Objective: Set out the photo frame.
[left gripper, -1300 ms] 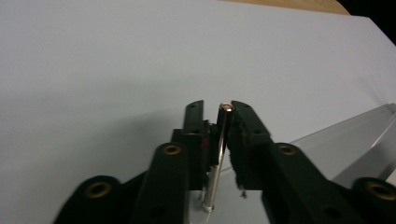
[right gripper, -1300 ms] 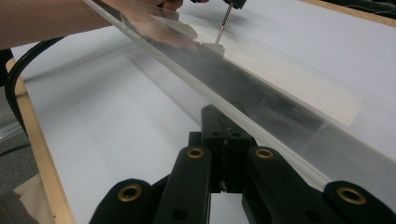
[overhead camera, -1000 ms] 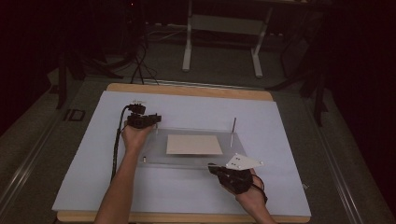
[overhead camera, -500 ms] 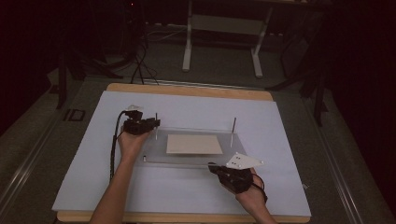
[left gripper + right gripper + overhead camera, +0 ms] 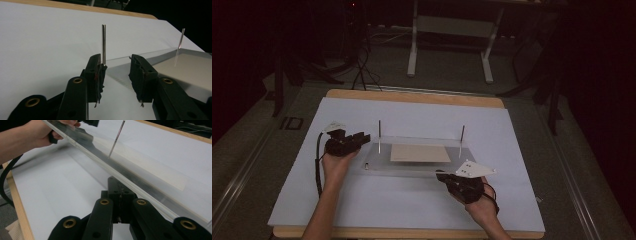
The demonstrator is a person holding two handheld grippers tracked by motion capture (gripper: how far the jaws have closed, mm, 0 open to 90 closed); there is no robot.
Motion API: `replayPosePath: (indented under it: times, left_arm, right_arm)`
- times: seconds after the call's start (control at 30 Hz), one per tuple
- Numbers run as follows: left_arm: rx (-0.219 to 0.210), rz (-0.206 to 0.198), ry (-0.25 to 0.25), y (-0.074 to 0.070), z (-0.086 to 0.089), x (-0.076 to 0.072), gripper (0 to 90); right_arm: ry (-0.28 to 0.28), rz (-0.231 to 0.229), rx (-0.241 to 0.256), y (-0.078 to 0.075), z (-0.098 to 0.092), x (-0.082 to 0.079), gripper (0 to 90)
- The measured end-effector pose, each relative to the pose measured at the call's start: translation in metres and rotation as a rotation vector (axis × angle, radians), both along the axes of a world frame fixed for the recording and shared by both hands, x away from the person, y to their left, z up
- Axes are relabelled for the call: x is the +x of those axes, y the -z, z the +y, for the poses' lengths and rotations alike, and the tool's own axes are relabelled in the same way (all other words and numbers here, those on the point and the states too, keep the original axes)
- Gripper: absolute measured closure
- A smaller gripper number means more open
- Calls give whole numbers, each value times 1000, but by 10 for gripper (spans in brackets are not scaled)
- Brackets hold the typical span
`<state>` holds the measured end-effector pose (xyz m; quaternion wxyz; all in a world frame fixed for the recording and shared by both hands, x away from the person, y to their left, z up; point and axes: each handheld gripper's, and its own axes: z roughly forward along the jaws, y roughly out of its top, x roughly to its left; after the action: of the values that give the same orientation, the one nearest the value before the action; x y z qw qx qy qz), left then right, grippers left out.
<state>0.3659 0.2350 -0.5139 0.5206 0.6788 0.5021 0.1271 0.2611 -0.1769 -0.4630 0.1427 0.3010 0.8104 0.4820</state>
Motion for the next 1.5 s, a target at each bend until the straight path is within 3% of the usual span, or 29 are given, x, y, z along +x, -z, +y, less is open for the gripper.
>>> replayPosePath:
  times: [0.13,0.37,0.53,0.67,0.77,0.87,0.93,1.17,1.5]
  left_arm:
    - [-4,-19,-11,6,10,-10,587]
    - [21,-47,-6,7,11,-20,588]
    - [86,-60,5,7,7,-26,590]
    - [88,-70,19,7,7,-31,586]
    - [93,-70,-8,6,9,-33,588]
    - [68,-80,-3,6,10,-35,604]
    - [57,-87,7,5,9,-36,596]
    - [108,-124,40,2,5,-40,576]
    - [80,-135,73,2,4,-38,547]
  right_arm:
    - [7,-4,2,-2,0,1,900]
    - [12,-20,-4,-8,1,4,900]
    - [17,-29,-3,-13,2,8,900]
    - [16,-33,-11,-16,2,10,900]
    - [16,-33,-12,-17,2,11,900]
    - [25,-37,-6,-19,3,13,900]
    - [28,-39,-4,-20,3,14,900]
    - [38,-41,7,-22,3,21,900]
    - [52,-57,17,-32,4,32,900]
